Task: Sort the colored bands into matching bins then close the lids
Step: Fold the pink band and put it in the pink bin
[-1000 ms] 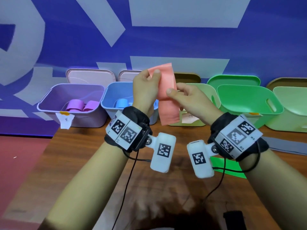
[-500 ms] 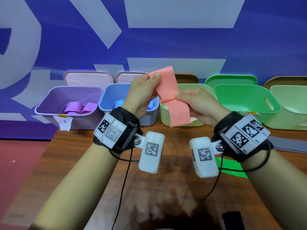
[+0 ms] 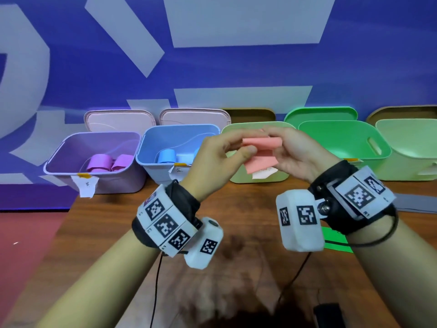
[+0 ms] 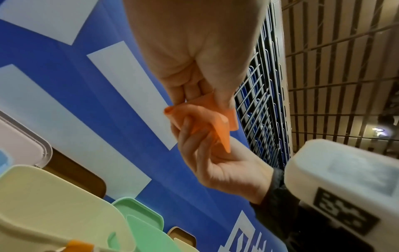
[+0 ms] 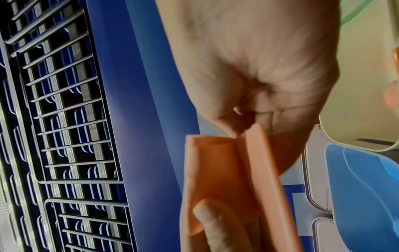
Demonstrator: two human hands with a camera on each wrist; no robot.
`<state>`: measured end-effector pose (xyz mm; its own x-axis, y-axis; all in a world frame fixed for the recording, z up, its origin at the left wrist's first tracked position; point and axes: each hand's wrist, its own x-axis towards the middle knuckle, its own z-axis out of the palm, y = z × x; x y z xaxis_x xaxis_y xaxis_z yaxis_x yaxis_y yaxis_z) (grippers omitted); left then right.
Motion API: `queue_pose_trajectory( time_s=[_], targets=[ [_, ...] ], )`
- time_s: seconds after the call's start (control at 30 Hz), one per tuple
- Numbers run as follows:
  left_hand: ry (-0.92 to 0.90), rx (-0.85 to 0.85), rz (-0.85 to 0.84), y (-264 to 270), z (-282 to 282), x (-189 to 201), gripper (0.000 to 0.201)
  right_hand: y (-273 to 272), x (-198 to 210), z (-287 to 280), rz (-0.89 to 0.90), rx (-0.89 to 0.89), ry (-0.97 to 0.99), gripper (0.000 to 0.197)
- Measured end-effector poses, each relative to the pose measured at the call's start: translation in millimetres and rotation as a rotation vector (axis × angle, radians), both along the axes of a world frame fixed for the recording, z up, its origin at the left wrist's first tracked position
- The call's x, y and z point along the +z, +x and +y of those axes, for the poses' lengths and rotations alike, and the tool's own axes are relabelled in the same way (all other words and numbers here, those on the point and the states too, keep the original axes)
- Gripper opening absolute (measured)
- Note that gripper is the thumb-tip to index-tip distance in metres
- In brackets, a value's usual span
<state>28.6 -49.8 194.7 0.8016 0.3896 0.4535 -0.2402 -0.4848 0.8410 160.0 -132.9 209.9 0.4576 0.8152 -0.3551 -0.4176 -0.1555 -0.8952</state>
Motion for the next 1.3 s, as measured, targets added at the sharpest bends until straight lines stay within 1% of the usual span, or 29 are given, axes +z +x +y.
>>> queue_pose_trajectory(
  time_s=[0.1, 0.2, 0.27, 0.3, 0.37, 0.47, 0.53, 0.57, 0.6, 0.67, 0.73, 0.77, 0.8, 0.83, 0.9, 1.0, 1.03, 1.1, 1.13, 1.2, 1.3],
  targets=[
    [0.119, -0.015, 0.021, 1, 1, -1, 0.028, 3, 2, -3, 0.039, -0.02, 0.045, 0.033],
    [0.287, -0.107, 0.018, 5, 5, -1, 0.03, 6, 8, -10, -0.025, 0.011, 0.08, 0.037],
    [0.385, -0.148, 0.033, 9, 7, 0, 0.034, 7, 10, -14, -0.087, -0.003, 0.084, 0.029],
    [0.4, -0.153, 0.034, 11, 7, 2, 0.038, 9, 10, -16, -0.116, -0.024, 0.083, 0.024],
    [0.372, -0.147, 0.0, 14, 8, 4, 0.041, 12, 12, -19, -0.175, -0.079, 0.074, 0.02],
    [0.208, -0.102, -0.119, 17, 7, 9, 0.037, 20, 15, -24, -0.279, -0.169, 0.061, 0.017],
    [0.047, 0.022, -0.157, 25, 3, 13, 0.032, 25, 19, -27, -0.392, -0.233, 0.035, 0.015],
    [-0.049, 0.099, -0.138, 31, 2, 14, 0.028, 28, 21, -28, -0.463, -0.264, 0.025, 0.015],
    [-0.148, 0.151, -0.091, 37, 2, 14, 0.024, 30, 21, -29, -0.541, -0.296, 0.014, 0.015],
    [-0.281, 0.154, 0.091, 51, 1, 15, 0.006, 35, 22, -30, -0.701, -0.347, 0.009, 0.014],
    [-0.317, 0.097, 0.257, 63, -2, 12, 0.006, 38, 21, -30, -0.835, -0.364, 0.021, 0.014],
    [-0.329, 0.082, 0.288, 69, -4, 10, 0.005, 39, 20, -29, -0.875, -0.367, 0.028, 0.014],
    [-0.336, 0.088, 0.284, 73, -7, 10, 0.005, 40, 19, -29, -0.898, -0.368, 0.031, 0.015],
    [-0.342, 0.104, 0.264, 77, -9, 9, 0.01, 40, 18, -29, -0.907, -0.367, 0.034, 0.015],
    [-0.417, 0.129, 0.21, 84, -10, 7, 0.016, 42, 15, -29, -0.892, -0.363, 0.047, 0.017],
    [-0.635, 0.141, 0.148, 94, -9, 4, 0.011, 48, 8, -29, -0.825, -0.334, -0.002, 0.022],
    [-0.715, 0.138, 0.129, 97, -9, 3, 0.01, 51, 5, -29, -0.794, -0.324, -0.029, 0.021],
    [-0.824, 0.14, 0.084, 106, -9, 1, 0.009, 55, 4, -28, -0.719, -0.317, -0.036, 0.011],
    [-0.857, 0.152, 0.068, 109, -9, -1, 0.007, 57, 3, -28, -0.68, -0.318, -0.018, 0.006],
    [-0.904, 0.194, 0.049, 116, -11, -6, 0.003, 63, 3, -26, -0.608, -0.313, 0.02, 0.006],
    [-0.988, 0.258, 0.016, 127, -12, -13, 0.014, 74, 1, -22, -0.553, -0.278, 0.044, 0.008]
  ],
)
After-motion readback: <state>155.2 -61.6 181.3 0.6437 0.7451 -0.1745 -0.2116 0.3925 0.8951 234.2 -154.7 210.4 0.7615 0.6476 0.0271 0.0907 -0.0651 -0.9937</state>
